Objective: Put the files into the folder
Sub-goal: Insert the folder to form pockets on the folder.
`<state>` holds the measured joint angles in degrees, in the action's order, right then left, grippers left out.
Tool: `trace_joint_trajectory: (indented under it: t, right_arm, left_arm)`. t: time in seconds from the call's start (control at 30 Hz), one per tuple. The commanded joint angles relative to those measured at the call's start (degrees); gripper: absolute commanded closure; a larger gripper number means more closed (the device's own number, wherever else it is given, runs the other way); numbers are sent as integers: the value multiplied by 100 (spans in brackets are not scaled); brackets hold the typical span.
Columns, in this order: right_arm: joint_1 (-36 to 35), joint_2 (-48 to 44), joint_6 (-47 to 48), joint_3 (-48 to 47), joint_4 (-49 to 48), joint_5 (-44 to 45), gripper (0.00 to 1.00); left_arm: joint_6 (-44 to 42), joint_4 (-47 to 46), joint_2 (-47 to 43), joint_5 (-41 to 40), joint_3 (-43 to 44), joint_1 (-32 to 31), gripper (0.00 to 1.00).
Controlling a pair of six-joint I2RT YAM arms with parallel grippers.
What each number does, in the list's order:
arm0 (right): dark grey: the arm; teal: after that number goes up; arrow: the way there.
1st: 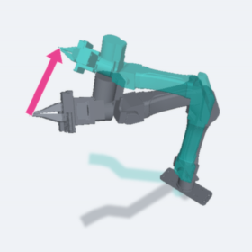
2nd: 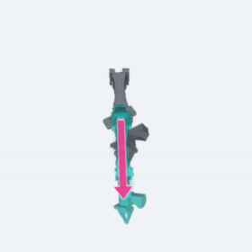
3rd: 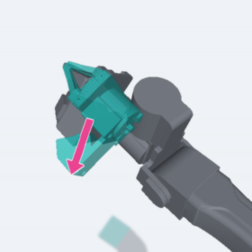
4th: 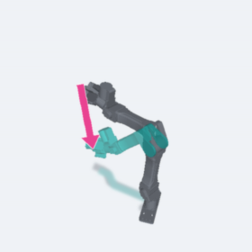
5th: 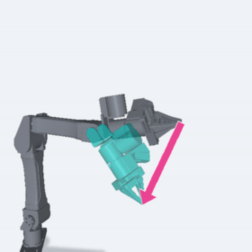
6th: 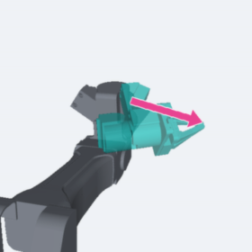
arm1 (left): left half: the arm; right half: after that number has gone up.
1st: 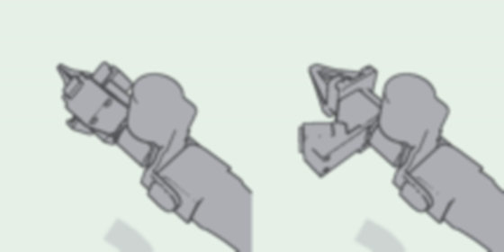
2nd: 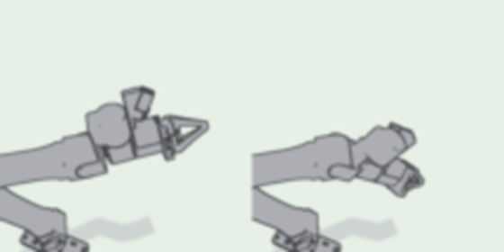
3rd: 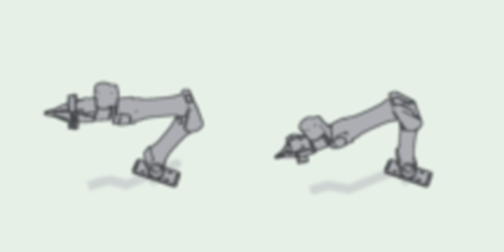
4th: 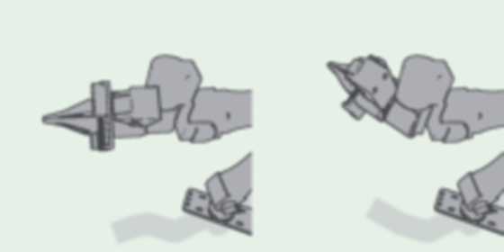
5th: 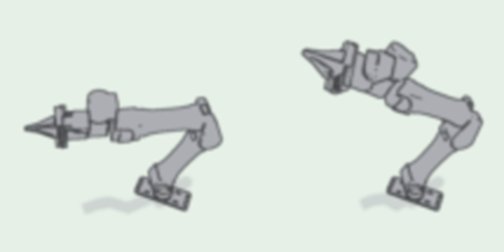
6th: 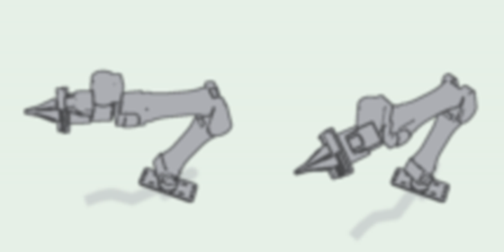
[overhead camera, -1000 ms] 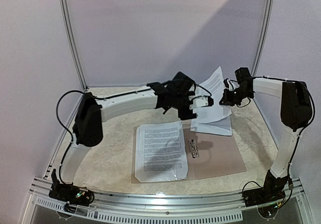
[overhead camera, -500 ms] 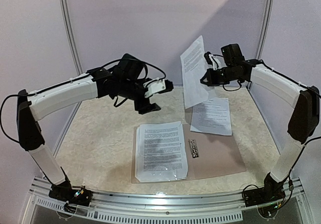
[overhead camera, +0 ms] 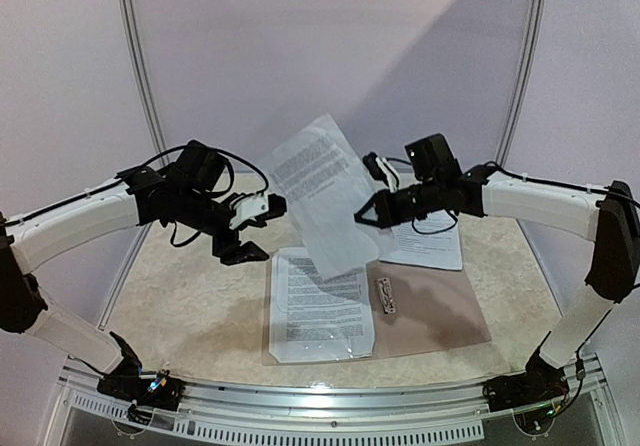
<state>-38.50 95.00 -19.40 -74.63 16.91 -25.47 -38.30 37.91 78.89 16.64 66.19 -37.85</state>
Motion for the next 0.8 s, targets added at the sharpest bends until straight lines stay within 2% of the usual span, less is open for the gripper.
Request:
trace_joint_trajectory:
  t: [0.0,0.17,0.43,0.6,0.77]
  right_arm:
    - [34,-264,-399,995,-519,163,100]
    - [32,-380,-86,1557,-331,811,100]
    - [97,-919,552,1667,168,1311,100]
    - [182,-1199,772,2023,194,1238,100]
    - [178,-1209,699,2485,-75,706,100]
  left_arm:
    - [-490,-126,343,517,-432,-20,22]
    - [-876,-684,811,155,-748,-337,19]
    - [-1482,-1395,1578,-321,-1087,-784,18]
    - [-1610,-1615,1710,-230,-1234,-802,18]
    - [-1562,-1560,1868,-106,-1143,-926,18]
